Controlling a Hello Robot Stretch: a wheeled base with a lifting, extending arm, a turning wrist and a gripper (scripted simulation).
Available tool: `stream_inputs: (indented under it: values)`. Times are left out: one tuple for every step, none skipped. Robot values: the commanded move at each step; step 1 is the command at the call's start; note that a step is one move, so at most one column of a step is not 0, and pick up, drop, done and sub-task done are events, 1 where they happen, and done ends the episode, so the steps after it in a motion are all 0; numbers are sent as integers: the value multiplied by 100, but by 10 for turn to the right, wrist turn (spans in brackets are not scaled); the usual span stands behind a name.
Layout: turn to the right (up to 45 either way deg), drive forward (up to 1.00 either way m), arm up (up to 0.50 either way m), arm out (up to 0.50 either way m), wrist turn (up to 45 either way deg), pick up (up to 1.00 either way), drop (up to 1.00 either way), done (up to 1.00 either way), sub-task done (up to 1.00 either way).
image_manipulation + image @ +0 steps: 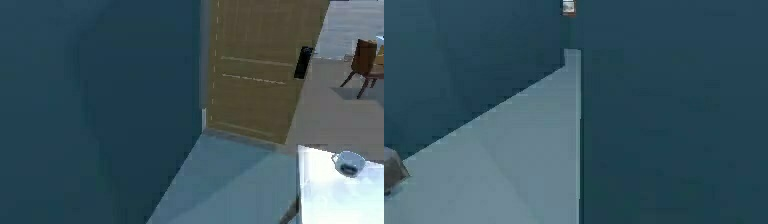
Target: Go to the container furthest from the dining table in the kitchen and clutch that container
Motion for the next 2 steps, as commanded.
stream_inputs:
  values:
    - [-450, 0, 0, 0, 0, 0, 0, 0, 0]
    - [-210, 0, 0, 0, 0, 0, 0, 0, 0]
